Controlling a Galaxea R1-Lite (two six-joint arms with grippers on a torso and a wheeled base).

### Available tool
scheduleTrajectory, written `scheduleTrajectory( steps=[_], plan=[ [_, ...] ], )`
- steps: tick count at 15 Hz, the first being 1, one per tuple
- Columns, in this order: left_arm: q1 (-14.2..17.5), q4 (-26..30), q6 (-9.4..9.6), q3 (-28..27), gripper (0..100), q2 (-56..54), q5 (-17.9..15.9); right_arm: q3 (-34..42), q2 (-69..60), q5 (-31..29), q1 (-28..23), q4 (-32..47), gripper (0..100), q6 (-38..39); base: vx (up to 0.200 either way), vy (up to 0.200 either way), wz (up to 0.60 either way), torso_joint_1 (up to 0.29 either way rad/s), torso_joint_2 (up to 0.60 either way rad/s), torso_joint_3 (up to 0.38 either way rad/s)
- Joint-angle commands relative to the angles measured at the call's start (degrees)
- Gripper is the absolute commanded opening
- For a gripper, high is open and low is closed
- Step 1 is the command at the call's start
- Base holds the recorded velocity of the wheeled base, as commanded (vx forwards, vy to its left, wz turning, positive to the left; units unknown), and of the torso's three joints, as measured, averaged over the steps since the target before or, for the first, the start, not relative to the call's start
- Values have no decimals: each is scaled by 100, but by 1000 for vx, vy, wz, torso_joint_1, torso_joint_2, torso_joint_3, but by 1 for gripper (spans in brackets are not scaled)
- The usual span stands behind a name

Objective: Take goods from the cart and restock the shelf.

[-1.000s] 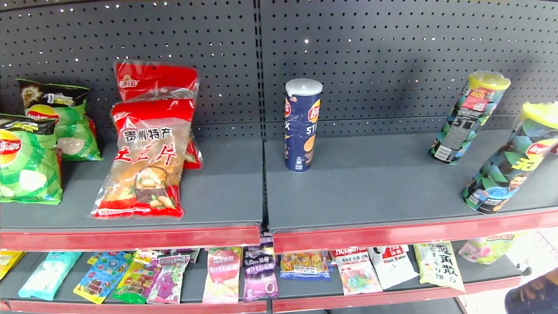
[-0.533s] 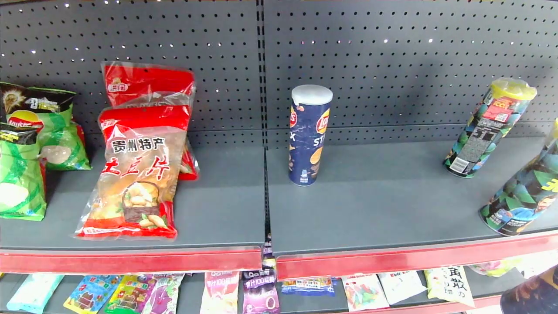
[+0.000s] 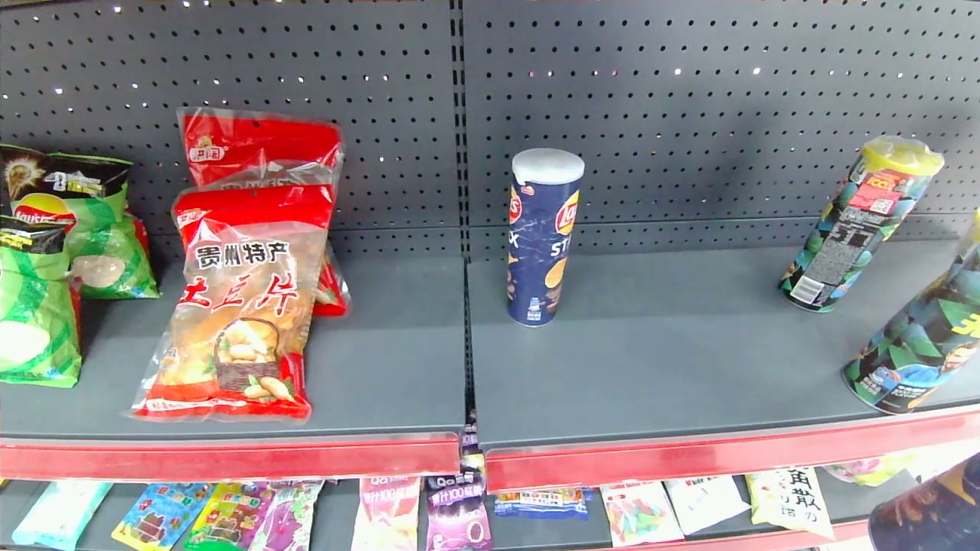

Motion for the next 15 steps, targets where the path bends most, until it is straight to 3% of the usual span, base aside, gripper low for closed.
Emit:
scheduleTrajectory(
  steps=[1, 3, 4, 5, 6, 7, 10, 11, 13, 15],
  plan=[
    [-66, -939, -45, -513, 100, 1888, -813, -35, 201, 3, 4, -6, 0, -6, 0, 0, 0, 0, 0, 0],
    [-303, -1186, -54, -900, 100, 2662, -1111, -35, 245, 3, 4, -49, 0, -6, 0, 0, 0, 0, 0, 0],
    [-778, -1177, -98, -1322, 100, 3321, -1147, -61, 298, -6, -5, -76, 0, -6, 0, 0, 0, 0, 0, 0],
    [-1411, -1203, -344, -1586, 100, 3840, -1199, -88, 350, -15, -5, -85, 0, -6, 0, 0, 0, 0, 0, 0],
    [-1982, -1238, -766, -1876, 100, 4244, -1182, -140, 403, -24, -5, -85, 0, -14, 0, 0, 0, 0, 0, 0],
    [-2298, -1344, -1021, -2148, 100, 4578, -1164, -158, 465, -32, -5, -85, 0, -14, 0, 0, 0, 0, 0, 0],
    [-2896, -2196, -1100, -2719, 100, 5887, -1147, -334, 614, -50, -14, -85, 0, -137, 0, 0, 0, 0, 0, 0],
    [-2958, -2249, -1109, -2790, 100, 5993, -1147, -342, 623, -50, -14, -85, 0, -137, 0, 0, 0, 0, 0, 0],
    [-3362, -2434, -1117, -3493, 100, 6854, -1138, -351, 658, -85, -22, -85, 0, -155, 0, 0, 0, 0, 0, 0],
    [-3450, -2434, -1117, -3818, 100, 7197, -1120, -351, 675, -147, -22, -85, 0, -155, 0, 0, 0, 0, 0, 0]
  ],
)
